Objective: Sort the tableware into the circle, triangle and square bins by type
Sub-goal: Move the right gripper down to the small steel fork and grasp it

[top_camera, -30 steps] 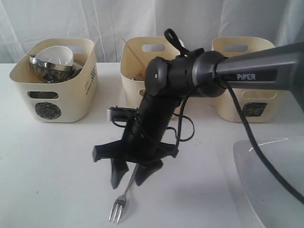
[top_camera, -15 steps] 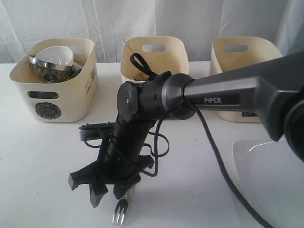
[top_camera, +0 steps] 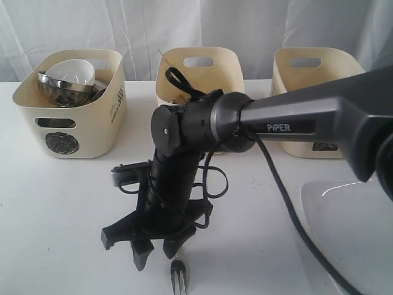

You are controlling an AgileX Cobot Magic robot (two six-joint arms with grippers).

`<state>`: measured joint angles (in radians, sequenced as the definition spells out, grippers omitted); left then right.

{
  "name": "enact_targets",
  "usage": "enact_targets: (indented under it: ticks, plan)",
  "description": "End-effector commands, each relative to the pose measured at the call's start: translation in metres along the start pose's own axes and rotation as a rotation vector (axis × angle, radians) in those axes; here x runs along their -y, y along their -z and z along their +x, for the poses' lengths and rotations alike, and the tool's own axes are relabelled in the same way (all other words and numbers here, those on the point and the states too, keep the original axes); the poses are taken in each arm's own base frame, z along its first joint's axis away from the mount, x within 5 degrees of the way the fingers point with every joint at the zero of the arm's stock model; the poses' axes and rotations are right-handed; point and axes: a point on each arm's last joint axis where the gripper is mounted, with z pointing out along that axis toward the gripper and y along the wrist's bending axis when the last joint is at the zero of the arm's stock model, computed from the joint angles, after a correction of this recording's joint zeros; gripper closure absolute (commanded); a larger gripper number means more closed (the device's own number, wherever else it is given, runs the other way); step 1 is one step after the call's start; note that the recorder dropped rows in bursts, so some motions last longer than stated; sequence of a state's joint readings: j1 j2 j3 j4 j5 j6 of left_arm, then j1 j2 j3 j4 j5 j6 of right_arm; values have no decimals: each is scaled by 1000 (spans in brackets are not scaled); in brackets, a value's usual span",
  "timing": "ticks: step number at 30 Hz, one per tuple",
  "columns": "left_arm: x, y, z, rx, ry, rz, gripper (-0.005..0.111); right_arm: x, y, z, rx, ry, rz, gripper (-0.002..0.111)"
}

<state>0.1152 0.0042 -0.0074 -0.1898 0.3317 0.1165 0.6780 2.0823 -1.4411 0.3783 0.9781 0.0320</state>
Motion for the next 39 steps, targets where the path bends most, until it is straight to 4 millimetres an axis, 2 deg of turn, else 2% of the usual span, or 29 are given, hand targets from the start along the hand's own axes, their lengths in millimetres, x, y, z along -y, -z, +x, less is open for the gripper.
enact_targets:
  ticks: [1,4,7,16,26,31,39]
  plan:
    - [0,-1,3,-11,2,4,107,-9,35,3,86,9,-4,59]
    - [0,-1,3,-11,2,4,107,-8,48,9,81,-80,33,59]
    - [0,-1,3,-11,2,4,107,-6,47,19,3,-158,114,59]
    - [0,-1,3,-11,2,4,107,-10,20,20,-28,-201,245,59]
    - [0,-1,3,-11,2,4,107,-15,-9,13,19,-212,275,59]
    - [0,-1,3,-11,2,4,107,-18,-17,14,23,-186,298,59]
    - [0,-1,3,-11,2,4,107,-17,-16,14,37,-175,334,59]
